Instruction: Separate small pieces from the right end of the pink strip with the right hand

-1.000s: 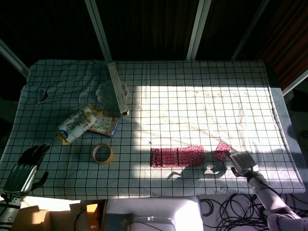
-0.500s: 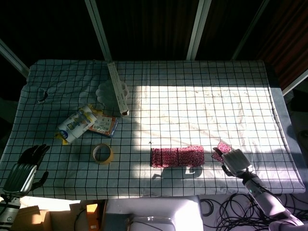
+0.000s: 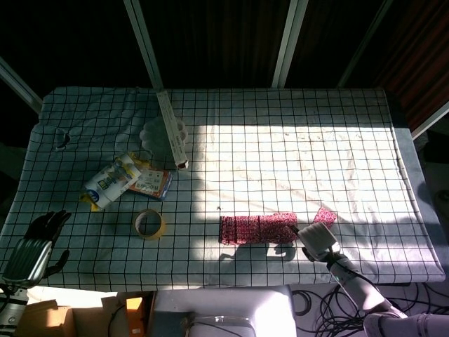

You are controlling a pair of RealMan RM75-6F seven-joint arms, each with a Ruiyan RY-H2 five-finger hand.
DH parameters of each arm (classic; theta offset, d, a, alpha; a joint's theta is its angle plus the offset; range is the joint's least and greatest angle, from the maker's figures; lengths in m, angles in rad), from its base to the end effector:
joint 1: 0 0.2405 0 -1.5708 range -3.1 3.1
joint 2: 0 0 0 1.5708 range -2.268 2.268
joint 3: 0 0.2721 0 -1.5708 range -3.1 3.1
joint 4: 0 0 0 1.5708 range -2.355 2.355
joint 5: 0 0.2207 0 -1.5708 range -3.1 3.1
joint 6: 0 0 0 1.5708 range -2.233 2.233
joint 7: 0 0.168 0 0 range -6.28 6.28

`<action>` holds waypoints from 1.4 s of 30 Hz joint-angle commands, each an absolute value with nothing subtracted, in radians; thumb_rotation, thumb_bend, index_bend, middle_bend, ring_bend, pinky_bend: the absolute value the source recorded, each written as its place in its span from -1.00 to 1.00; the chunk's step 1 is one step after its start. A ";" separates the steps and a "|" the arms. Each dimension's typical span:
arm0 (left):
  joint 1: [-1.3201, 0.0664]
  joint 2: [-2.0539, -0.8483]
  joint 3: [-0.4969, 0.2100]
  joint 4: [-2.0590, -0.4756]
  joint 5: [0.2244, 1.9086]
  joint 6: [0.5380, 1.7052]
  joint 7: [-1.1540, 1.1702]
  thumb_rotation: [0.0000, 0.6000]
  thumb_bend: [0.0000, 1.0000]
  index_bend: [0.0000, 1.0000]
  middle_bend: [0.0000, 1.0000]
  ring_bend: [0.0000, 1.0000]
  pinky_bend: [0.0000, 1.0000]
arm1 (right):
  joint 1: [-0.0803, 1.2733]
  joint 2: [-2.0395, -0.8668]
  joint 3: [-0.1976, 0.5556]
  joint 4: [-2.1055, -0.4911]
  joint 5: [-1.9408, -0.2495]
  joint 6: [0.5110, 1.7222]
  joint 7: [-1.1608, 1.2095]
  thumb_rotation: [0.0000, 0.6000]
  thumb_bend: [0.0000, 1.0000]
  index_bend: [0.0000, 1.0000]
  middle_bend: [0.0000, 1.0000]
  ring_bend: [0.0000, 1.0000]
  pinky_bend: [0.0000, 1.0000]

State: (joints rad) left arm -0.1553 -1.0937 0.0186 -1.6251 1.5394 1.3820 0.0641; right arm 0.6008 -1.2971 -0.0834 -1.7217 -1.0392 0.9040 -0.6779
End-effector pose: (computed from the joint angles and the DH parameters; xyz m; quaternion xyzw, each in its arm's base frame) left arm -0.3223 0.2126 0.1349 -0.6657 -0.3797 -0.3402 0.5449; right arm -0.2570 -0.2802 -0.0079 0.8334 -0.3376 0.1378 0.4153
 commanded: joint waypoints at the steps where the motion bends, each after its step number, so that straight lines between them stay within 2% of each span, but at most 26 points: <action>1: -0.155 -1.093 0.018 -1.625 1.539 1.382 0.062 1.00 -0.19 -1.00 -0.88 -0.93 -0.80 | 0.608 -1.307 -0.088 -1.713 -1.028 0.897 -0.689 1.00 -0.13 -0.73 0.93 0.89 0.85; 12: -0.154 -1.092 0.017 -1.625 1.539 1.386 0.058 1.00 -0.19 -1.00 -0.88 -0.93 -0.80 | 0.599 -1.308 -0.130 -1.716 -1.035 0.918 -0.719 1.00 -0.13 -0.70 0.93 0.89 0.85; 24: -0.155 -1.092 0.014 -1.624 1.535 1.383 0.057 1.00 -0.19 -1.00 -0.88 -0.93 -0.80 | 0.506 -1.255 -0.235 -1.746 -1.197 1.026 -0.724 1.00 -0.13 -0.69 0.93 0.89 0.85; 32: -0.159 -1.093 0.014 -1.626 1.530 1.374 0.062 1.00 -0.19 -1.00 -0.88 -0.93 -0.80 | 0.424 -1.214 -0.304 -1.705 -1.356 1.093 -0.633 1.00 -0.13 -0.68 0.93 0.89 0.85; 39: -0.162 -1.095 0.014 -1.629 1.529 1.368 0.068 1.00 -0.19 -1.00 -0.88 -0.93 -0.80 | 0.384 -1.203 -0.299 -1.668 -1.484 1.158 -0.534 1.00 -0.13 -0.69 0.93 0.89 0.85; 42: -0.161 -1.094 0.013 -1.629 1.529 1.370 0.066 1.00 -0.19 -1.00 -0.88 -0.93 -0.80 | 0.372 -1.197 -0.280 -1.657 -1.529 1.201 -0.481 1.00 -0.13 -0.77 0.93 0.82 0.79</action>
